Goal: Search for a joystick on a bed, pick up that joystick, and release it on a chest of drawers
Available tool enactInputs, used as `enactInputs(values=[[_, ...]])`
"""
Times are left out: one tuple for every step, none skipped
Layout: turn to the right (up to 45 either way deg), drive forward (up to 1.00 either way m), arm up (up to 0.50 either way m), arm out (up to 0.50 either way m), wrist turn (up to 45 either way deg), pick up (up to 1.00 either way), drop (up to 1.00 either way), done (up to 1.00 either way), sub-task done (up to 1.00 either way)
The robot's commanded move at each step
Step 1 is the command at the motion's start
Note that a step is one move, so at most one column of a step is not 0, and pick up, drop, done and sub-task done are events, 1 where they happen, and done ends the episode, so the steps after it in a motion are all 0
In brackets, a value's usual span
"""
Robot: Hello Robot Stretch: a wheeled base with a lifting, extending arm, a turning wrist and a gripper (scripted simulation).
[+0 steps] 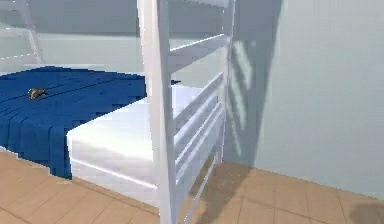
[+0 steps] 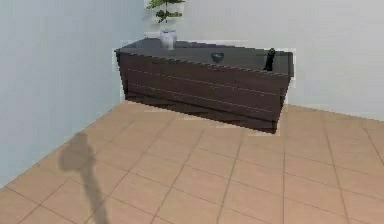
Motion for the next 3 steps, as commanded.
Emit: enactInputs(values=[[-45.0, 0.00, 0.00, 0.00, 0.0, 0.00, 0.00, 0.00, 0.00], [-21.0, 0.00, 0.00, 0.00, 0.0, 0.00, 0.00, 0.00, 0.00], [0.0, 1.00, 0.00, 0.00, 0.0, 0.00, 0.00, 0.00, 0.00]])
